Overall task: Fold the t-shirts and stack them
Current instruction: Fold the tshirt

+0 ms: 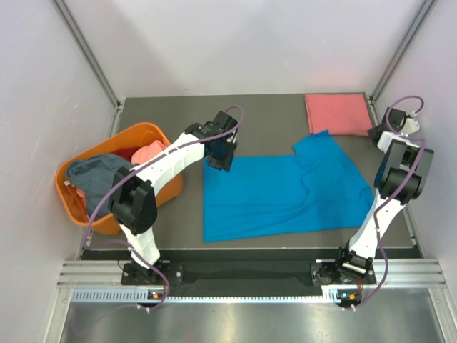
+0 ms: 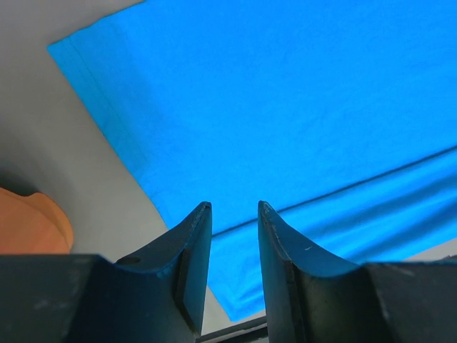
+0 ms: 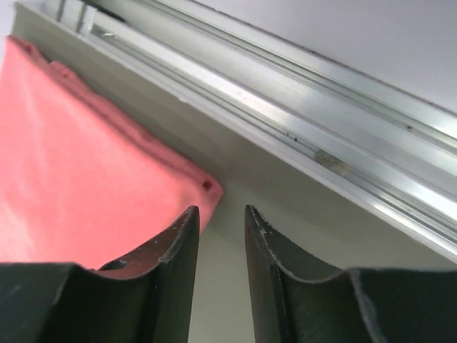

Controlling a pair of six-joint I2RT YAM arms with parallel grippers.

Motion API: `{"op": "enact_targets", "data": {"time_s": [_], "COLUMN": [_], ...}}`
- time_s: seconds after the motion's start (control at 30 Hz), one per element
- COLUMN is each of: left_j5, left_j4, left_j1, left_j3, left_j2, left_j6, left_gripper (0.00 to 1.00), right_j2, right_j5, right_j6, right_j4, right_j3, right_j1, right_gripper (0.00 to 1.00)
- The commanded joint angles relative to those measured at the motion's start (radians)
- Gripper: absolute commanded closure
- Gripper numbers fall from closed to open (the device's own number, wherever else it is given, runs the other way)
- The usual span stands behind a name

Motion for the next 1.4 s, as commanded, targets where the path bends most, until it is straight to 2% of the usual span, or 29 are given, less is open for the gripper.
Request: {"op": "enact_targets", "data": {"time_s": [0.0,0.13,0.17,0.2,0.23,0.33,0.43,0.57,0.73,1.0,1.2,1.37], "left_j5": [0.016,0.028,0.057,0.061,0.062,0.059,0.044,0.01,0.002,-0.048,-0.079,-0.091], "left_j4": [-0.011,0.013,0.021,0.027,0.029,0.024,0.016,0.012,0.004,-0.002,-0.004,-0.071], "left_j1": [-0.003,-0.003,-0.003,-0.003,-0.003,-0.003,-0.003,-0.003,-0.003,-0.003,0.001,0.035], "left_j3": [-0.015,-0.061,-0.079,-0.085,-0.093,-0.096,-0.095,-0.09,-0.085,-0.076,-0.004,0.174], "left_j2": [-0.09,-0.135,-0.142,-0.155,-0.159,-0.165,-0.162,-0.147,-0.115,-0.072,-0.023,0.096], "left_j6": [-0.012,-0.016,-0.017,-0.019,-0.019,-0.013,-0.005,0.0,-0.002,0.006,0.029,0.05], "left_gripper": [0.62,0.62,0.61,0.61,0.61,0.61,0.61,0.61,0.62,0.61,0.61,0.61], "right_j2": [-0.169,-0.226,-0.234,-0.234,-0.22,-0.148,-0.05,0.076,0.174,0.281,0.228,0.104], "right_j5": [0.009,-0.021,-0.061,-0.096,-0.207,-0.442,-0.607,-0.712,-0.756,-0.707,-0.73,-0.798], "right_j6": [-0.081,-0.153,-0.172,-0.205,-0.218,-0.217,-0.186,-0.128,-0.033,-0.085,-0.089,-0.106], "right_j4": [0.013,0.0,0.0,0.03,0.049,0.122,0.149,0.136,0.149,0.038,0.055,0.055], "right_j3": [-0.023,-0.028,-0.031,-0.032,-0.031,0.004,0.099,0.237,0.284,0.322,0.333,0.334], "right_j1": [-0.003,0.021,0.028,0.035,0.037,0.037,0.046,0.061,0.06,0.052,0.049,0.054], "right_gripper": [0.68,0.81,0.9,0.94,1.0,1.0,1.0,1.0,1.0,1.0,1.0,0.99]}}
